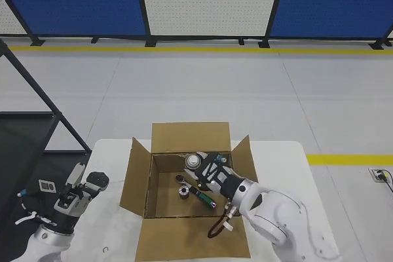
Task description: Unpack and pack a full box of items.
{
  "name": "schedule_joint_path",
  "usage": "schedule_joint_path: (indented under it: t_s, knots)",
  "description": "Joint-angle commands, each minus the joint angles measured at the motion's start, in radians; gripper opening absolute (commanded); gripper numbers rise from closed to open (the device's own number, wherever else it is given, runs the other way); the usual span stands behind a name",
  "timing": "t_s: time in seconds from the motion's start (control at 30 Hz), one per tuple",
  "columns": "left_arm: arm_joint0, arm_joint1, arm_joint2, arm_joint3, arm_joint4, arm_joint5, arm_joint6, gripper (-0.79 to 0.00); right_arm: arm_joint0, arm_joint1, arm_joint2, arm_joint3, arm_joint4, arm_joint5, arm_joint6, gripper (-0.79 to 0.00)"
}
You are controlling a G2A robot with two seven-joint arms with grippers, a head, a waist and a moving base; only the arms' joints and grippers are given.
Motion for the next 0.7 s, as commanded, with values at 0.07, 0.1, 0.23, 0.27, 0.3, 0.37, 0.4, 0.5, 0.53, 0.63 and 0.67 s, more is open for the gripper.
schedule_joint_path:
  t_s: [0.07, 0.1, 0.23, 0.27, 0.3, 0.37, 0.4, 0.5, 0.53, 0.63, 0.67]
  knots:
    - [0.0, 0.0, 0.0, 0.0, 0.0, 0.0, 0.0, 0.0, 0.041, -0.015, -0.045, 0.089, 0.006, 0.037, 0.051, -0.785]
    - [0.0, 0.0, 0.0, 0.0, 0.0, 0.0, 0.0, 0.0, 0.05, -0.018, -0.053, 0.108, 0.003, 0.051, 0.06, -0.785]
    - [0.0, 0.0, 0.0, 0.0, 0.0, 0.0, 0.0, 0.0, 0.078, -0.031, -0.082, 0.172, 0.007, 0.083, 0.102, -0.785]
    - [0.0, 0.0, 0.0, 0.0, 0.0, 0.0, 0.0, 0.0, 0.084, -0.034, -0.091, 0.181, -0.002, 0.091, 0.113, -0.785]
    - [0.0, 0.0, 0.0, 0.0, 0.0, 0.0, 0.0, 0.0, 0.087, -0.037, -0.099, 0.185, -0.003, 0.094, 0.117, -0.785]
    - [0.0, 0.0, 0.0, 0.0, 0.0, 0.0, 0.0, 0.0, 0.089, -0.038, -0.103, 0.185, -0.006, 0.09, 0.121, -0.785]
    - [0.0, 0.0, 0.0, 0.0, 0.0, 0.0, 0.0, 0.0, 0.089, -0.038, -0.103, 0.185, -0.006, 0.09, 0.121, -0.785]
    - [0.0, 0.0, 0.0, 0.0, 0.0, 0.0, 0.0, 0.0, 0.089, -0.038, -0.103, 0.185, -0.006, 0.09, 0.121, -0.785]
    - [0.0, 0.0, 0.0, 0.0, 0.0, 0.0, 0.0, 0.0, 0.089, -0.038, -0.103, 0.185, -0.006, 0.09, 0.121, -0.785]
    - [0.0, 0.0, 0.0, 0.0, 0.0, 0.0, 0.0, 0.0, 0.089, -0.038, -0.103, 0.185, -0.006, 0.09, 0.121, -0.785]
    - [0.0, 0.0, 0.0, 0.0, 0.0, 0.0, 0.0, 0.0, 0.089, -0.038, -0.103, 0.185, -0.006, 0.09, 0.121, -0.785]
